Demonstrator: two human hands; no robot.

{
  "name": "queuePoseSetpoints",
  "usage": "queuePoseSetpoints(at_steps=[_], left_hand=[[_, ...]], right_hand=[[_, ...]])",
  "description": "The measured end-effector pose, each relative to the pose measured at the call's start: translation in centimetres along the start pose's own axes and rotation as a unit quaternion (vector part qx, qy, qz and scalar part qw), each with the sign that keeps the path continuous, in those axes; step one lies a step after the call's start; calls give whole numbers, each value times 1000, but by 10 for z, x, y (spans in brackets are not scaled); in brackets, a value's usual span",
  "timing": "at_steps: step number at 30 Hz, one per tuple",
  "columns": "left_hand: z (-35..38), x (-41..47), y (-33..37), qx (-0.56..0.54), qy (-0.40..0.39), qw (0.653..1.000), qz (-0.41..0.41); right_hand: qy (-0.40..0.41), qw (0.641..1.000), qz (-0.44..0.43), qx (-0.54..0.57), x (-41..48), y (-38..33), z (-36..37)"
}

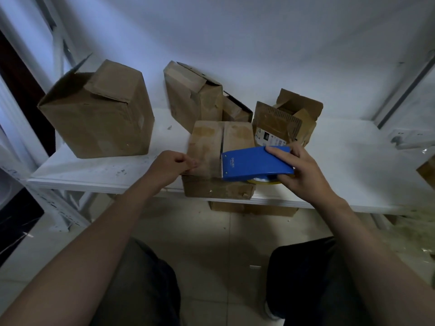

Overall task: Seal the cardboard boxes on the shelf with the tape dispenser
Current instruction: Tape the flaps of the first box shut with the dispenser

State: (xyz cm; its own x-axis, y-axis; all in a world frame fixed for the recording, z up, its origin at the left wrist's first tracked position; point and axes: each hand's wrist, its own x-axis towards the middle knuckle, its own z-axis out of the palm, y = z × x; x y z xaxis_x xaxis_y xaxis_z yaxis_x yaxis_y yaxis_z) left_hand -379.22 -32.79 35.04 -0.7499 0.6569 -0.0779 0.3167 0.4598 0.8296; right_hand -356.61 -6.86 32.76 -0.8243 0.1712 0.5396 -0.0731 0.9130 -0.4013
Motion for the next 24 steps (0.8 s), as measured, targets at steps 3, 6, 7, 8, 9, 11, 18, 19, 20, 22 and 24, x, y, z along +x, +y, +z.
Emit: queuePoseSetpoints(at_steps=[3, 6, 7, 8, 9, 11, 18, 19, 20, 22, 24], left_hand=[[-14, 5, -12, 0, 33, 999, 7], [-34, 4, -31, 3, 45, 999, -13], [-37, 4, -38, 7, 43, 999, -18], [-37, 3, -44, 9, 40, 999, -18], [-37, 2, -49, 6, 38, 999, -18], [-33, 3, -58, -2, 46, 999, -19], [-30, 8, -80, -10, 56, 998, -18], [-29, 8, -84, -10, 58, 998, -18], [-29, 9, -87, -11, 61, 998, -18], [-28, 10, -91, -13, 69, 997, -18], [-26, 12, -95, -15, 76, 997, -12]], right_hand=[[17, 1000, 23, 10, -9, 6, -1], [36, 998, 54, 0, -21, 16, -11], [36, 998, 54, -8, -24, 18, -13], [35, 998, 50, -14, -27, 20, -13], [33, 998, 46, -16, -28, 21, -13], [29, 999, 41, -20, -28, 23, -12], [3, 999, 27, -20, -31, 20, 3], [3, 999, 24, -21, -32, 19, 5], [4, 999, 22, -26, -32, 17, 7], [8, 999, 17, -37, -31, 15, 10], [14, 999, 14, -46, -30, 15, 13]])
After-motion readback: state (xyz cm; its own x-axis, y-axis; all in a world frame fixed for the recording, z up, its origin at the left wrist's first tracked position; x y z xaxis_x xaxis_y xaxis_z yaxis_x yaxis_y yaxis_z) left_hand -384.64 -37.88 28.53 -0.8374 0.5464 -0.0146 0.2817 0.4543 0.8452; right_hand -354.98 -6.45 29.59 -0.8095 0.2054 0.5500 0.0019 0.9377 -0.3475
